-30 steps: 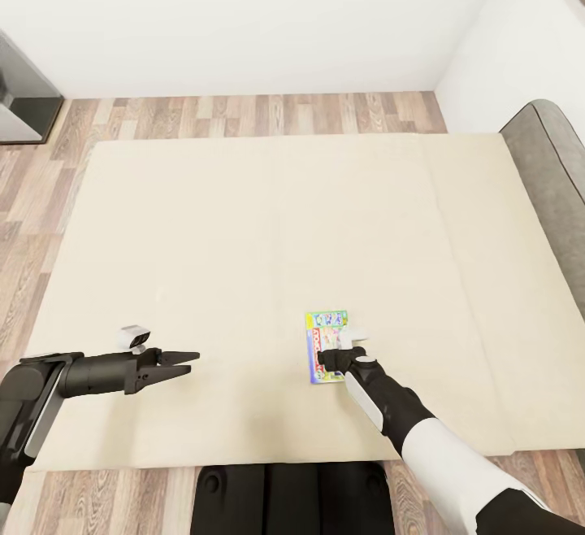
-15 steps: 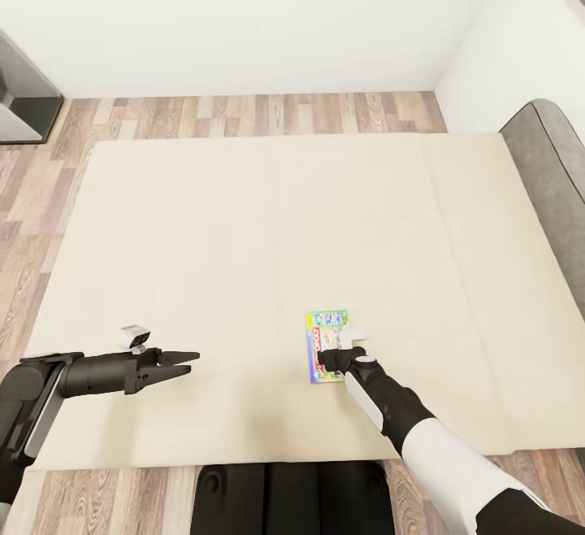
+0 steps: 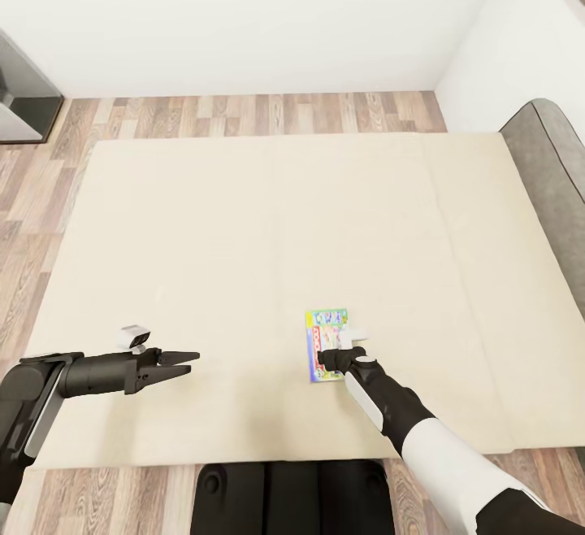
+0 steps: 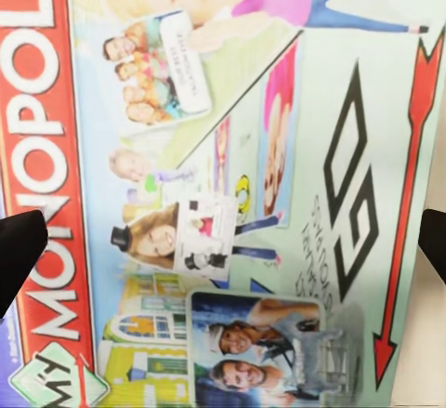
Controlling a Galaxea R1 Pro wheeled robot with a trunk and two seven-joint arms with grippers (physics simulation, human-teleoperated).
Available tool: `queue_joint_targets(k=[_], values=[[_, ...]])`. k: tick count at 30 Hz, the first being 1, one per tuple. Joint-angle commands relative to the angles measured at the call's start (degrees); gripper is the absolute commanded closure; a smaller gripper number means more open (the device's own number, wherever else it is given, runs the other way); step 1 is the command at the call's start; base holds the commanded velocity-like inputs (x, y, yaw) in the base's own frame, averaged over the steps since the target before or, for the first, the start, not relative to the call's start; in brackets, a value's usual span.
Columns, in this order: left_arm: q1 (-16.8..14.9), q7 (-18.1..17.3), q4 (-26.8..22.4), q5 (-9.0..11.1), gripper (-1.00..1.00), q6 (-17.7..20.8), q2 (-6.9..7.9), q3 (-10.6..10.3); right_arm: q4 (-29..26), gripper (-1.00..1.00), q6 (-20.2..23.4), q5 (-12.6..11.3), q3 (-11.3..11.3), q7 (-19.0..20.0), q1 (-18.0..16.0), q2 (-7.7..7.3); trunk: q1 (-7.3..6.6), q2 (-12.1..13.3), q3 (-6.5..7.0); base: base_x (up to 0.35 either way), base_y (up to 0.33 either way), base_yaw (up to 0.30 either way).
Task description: Put all the toys in the child's room - the three board games (two on the bed and one on the table), the two jigsaw puzzles on the table, and the tennis ball on the table - inside the toy box on the table in the child's room.
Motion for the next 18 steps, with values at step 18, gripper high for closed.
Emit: queue_joint_targets(k=[18], values=[[-0.02,-0.21,-0.01,-0.02,-1.00,0.61,0.02,-0.01,-0.01,-1.00,0.19,-0.60,0.40,-0.64,-0.04,-0.02,0.02,-0.09,-0.06,-0.010,0.000,0.000]])
